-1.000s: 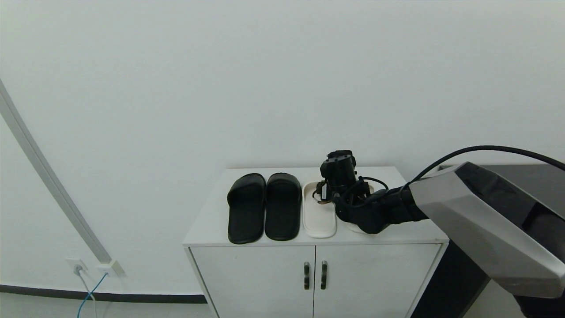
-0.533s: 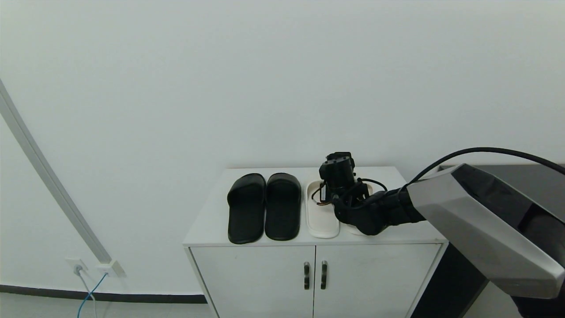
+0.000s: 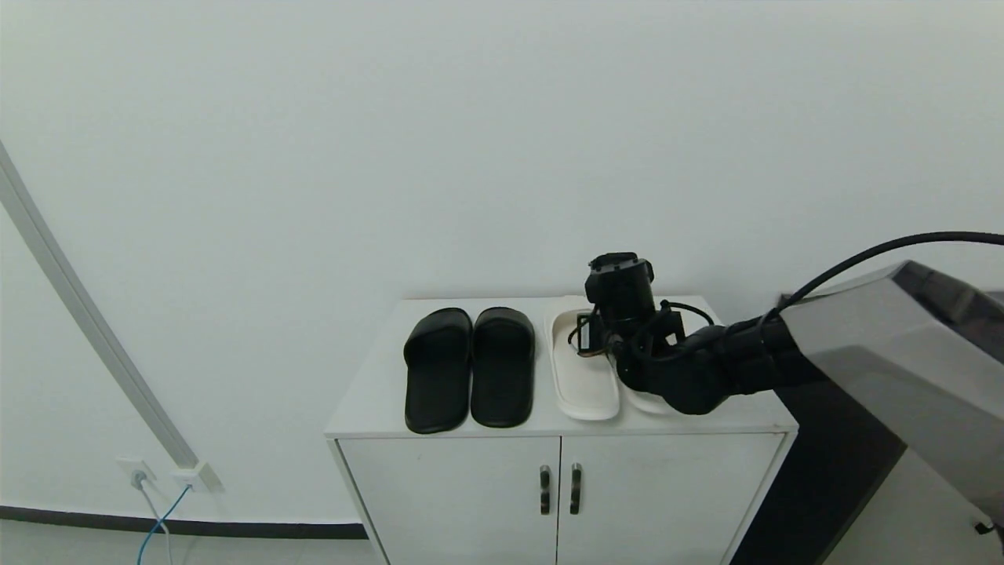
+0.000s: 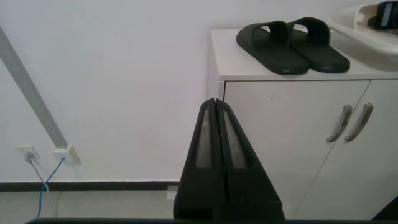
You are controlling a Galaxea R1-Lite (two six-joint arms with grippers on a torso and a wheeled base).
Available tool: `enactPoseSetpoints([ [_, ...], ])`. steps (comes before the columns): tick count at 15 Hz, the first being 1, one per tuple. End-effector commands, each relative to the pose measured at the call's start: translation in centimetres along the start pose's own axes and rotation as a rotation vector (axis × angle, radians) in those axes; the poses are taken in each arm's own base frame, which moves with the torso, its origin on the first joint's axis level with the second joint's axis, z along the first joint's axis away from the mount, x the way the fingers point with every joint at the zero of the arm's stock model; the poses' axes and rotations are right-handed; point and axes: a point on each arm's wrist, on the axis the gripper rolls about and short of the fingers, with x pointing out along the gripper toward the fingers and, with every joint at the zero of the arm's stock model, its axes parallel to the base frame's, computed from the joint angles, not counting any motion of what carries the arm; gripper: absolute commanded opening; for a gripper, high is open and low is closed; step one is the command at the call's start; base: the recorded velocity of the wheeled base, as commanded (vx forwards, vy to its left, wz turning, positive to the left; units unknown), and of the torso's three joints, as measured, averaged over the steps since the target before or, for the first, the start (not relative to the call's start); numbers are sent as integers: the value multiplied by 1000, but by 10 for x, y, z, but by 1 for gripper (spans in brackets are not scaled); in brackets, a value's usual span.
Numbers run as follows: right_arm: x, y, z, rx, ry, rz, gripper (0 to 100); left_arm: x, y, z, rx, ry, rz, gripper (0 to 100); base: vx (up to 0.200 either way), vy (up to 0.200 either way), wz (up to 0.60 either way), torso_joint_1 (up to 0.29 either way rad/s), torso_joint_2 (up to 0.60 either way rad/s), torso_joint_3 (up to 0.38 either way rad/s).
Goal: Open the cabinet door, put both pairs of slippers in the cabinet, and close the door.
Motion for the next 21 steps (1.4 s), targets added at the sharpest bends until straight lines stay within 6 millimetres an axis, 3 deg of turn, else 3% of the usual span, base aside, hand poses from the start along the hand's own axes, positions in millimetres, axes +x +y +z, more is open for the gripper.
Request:
enactPoseSetpoints([
  [1, -59, -7, 24, 0, -16, 118, 0, 0, 0, 0, 0, 2, 1, 0, 0, 0, 0, 0, 0, 0],
  [2, -84, -9, 23, -17, 5, 193, 0, 0, 0, 0, 0, 0, 1, 0, 0, 0, 0, 0, 0, 0],
  [4, -115, -14, 18, -36, 34, 327, 0, 0, 0, 0, 0, 2, 1, 0, 0, 0, 0, 0, 0, 0],
  [9, -163, -44, 11, -120, -20, 609, 0, 0, 0, 0, 0, 2, 1, 0, 0, 0, 0, 0, 0, 0],
  [14, -177, -69, -4, -263, -18, 759, 0, 0, 0, 0, 5, 2, 0, 0, 0, 0, 0, 0, 0, 0],
  [19, -174, -74, -15, -349, -50, 806, 0, 0, 0, 0, 5, 2, 0, 0, 0, 0, 0, 0, 0, 0],
  [21, -174, -75, -17, -380, -68, 828, 0, 0, 0, 0, 5, 2, 0, 0, -200, 0, 0, 2, 2, 2],
])
